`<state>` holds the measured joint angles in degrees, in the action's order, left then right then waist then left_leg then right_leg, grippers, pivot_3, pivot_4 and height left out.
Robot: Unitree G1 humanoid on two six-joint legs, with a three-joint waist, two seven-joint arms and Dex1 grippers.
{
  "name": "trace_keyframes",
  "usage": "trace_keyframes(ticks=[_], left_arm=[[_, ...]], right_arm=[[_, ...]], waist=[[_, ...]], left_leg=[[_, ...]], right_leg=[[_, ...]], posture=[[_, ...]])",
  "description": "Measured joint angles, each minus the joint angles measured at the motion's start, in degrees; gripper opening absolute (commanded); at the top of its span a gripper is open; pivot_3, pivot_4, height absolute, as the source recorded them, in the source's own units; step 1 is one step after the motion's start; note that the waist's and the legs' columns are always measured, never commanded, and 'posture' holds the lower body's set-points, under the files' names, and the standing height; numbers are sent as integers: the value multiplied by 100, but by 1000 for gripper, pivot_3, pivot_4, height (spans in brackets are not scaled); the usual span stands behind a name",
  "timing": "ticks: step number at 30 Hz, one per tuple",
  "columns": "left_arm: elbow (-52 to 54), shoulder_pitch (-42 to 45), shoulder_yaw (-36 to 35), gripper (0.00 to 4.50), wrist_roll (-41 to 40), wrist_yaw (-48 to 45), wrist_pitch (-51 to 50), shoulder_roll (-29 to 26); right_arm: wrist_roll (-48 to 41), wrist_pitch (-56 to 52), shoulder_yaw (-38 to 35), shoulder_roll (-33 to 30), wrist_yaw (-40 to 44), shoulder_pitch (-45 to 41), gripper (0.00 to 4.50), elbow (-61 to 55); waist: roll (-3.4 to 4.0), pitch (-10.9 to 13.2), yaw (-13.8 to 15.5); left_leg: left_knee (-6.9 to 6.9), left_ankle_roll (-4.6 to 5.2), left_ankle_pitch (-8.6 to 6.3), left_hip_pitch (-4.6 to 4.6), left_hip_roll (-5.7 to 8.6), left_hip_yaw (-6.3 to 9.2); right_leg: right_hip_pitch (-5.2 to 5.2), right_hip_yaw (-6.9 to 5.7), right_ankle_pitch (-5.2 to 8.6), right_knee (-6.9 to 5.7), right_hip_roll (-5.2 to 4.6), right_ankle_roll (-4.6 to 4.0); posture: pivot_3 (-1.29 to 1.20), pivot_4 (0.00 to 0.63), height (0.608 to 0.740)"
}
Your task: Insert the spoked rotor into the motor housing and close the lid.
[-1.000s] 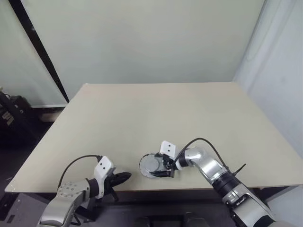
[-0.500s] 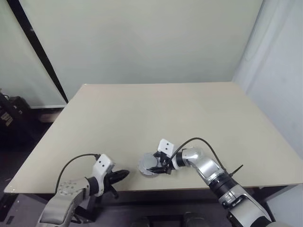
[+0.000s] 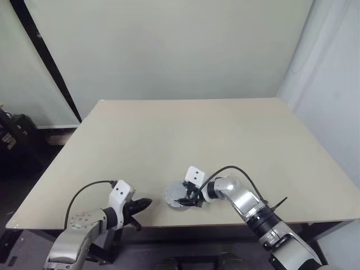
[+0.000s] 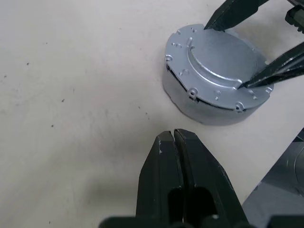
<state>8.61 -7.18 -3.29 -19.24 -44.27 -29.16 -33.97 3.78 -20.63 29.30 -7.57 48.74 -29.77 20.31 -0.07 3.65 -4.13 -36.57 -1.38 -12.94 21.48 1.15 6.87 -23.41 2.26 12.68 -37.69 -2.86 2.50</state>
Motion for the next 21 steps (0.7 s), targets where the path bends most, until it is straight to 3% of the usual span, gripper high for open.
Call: trace_keyframes(ticks=[21], left_arm=[[-580, 781, 563, 0, 182, 120, 97, 498]], right_arm=[[86, 17, 110, -116, 136, -112, 3174, -19]], waist=[[0, -3, 4]], left_leg=[[-4, 1, 0, -1, 6, 2]], right_leg=[[9, 1, -2, 1, -1, 3]], posture=[[0, 0, 740]])
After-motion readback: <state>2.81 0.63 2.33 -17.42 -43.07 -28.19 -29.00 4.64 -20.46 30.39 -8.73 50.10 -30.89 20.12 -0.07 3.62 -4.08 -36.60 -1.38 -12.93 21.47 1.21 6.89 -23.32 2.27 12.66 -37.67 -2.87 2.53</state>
